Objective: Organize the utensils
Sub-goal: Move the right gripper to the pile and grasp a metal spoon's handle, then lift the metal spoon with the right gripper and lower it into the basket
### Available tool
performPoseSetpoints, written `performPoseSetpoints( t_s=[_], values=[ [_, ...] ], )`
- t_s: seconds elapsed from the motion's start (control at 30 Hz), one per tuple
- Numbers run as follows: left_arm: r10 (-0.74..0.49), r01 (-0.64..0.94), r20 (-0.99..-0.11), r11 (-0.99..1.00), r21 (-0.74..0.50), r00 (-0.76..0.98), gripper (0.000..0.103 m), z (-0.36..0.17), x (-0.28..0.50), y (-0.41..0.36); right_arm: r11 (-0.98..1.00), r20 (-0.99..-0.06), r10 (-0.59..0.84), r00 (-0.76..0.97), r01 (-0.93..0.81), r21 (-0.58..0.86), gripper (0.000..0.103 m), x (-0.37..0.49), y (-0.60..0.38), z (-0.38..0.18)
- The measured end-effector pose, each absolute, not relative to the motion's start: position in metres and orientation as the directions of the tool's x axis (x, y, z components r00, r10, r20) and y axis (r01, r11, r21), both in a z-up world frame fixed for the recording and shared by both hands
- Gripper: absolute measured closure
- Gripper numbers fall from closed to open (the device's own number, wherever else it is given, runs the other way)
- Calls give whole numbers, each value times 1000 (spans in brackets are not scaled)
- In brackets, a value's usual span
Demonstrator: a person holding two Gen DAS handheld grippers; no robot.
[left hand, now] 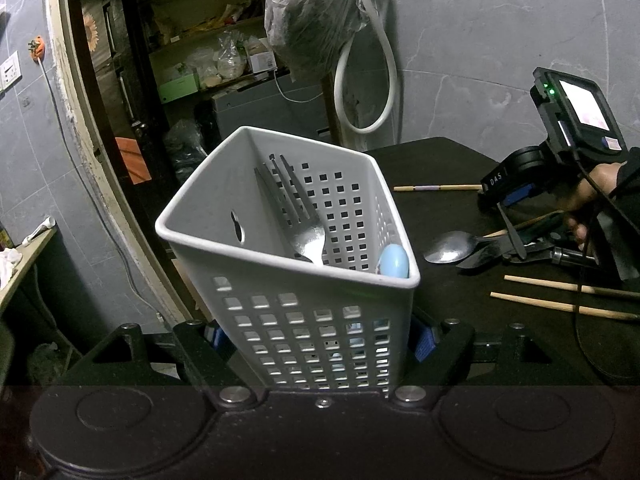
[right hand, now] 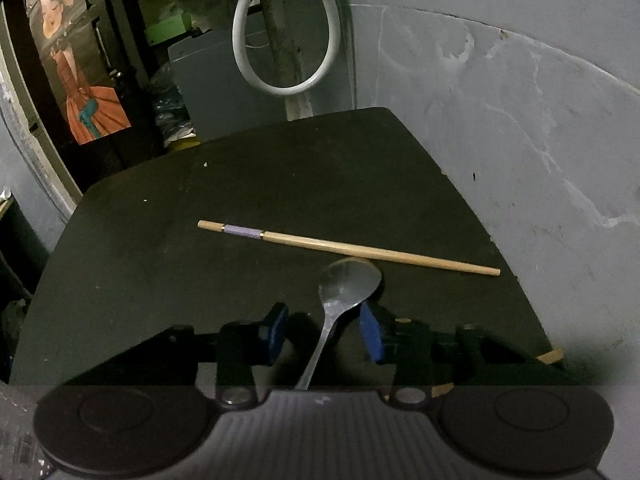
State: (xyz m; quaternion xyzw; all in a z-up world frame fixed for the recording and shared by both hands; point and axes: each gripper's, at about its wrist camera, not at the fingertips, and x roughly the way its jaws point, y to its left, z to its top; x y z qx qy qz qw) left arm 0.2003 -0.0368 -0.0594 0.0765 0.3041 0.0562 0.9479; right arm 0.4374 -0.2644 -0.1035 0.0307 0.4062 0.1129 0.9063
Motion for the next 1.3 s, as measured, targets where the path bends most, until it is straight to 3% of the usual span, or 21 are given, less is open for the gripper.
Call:
performPoseSetpoints(
  t_s=[0.37, 0.53, 0.63, 0.9, 1.13, 1.3],
  values=[
    [155, -61, -568, 982, 180, 808, 21, -59, 201, -39, 983, -741, 169, 650, -166, 79, 78, 439, -255, -103],
    [155, -61, -568, 982, 180, 808, 21, -60, 200, -38, 984, -747, 173, 642, -144, 104, 95, 439, -256, -102],
    [154, -61, -569, 982, 180, 808, 21, -59, 200, -38, 981, -745, 193, 639, -130, 143, 98, 439, -261, -104],
    [155, -59, -568, 981, 183, 808, 21, -60, 200, -37, 941, -725, 310, 615, -89, 327, 102, 427, -282, -102],
    [154, -56, -567, 981, 185, 809, 21, -61, 200, -36, 913, -682, 370, 631, -111, 393, 101, 409, -292, -90],
    [155, -57, -567, 981, 186, 809, 21, -61, 200, -36, 847, -566, 482, 668, -192, 495, 101, 386, -301, -75]
  ],
)
